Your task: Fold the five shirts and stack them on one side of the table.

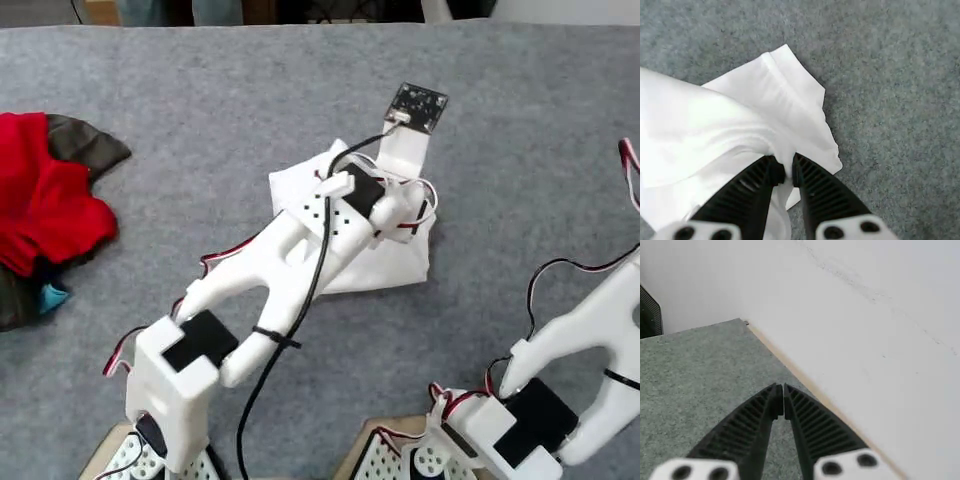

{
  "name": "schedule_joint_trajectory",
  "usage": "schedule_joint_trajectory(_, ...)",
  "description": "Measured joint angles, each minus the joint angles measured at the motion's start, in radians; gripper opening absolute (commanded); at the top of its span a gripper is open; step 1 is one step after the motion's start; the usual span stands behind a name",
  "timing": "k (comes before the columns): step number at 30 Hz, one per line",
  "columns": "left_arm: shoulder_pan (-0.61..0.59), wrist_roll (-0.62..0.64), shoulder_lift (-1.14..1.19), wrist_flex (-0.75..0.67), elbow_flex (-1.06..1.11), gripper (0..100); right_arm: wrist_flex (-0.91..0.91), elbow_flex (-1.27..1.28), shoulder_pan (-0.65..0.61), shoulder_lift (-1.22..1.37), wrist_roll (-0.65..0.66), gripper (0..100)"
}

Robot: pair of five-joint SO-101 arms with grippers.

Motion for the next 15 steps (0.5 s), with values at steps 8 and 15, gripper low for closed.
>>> schedule_joint_trajectory(8,0.003,0.0,0.13,-0.003,-0.149,3,0.008,0.0,0.0,0.0,-0.002,1.5)
schedule_joint_trajectory(15,0.009,0.0,0.199,-0.003,-0.201,6,0.008,0.0,0.0,0.0,-0.002,1.5)
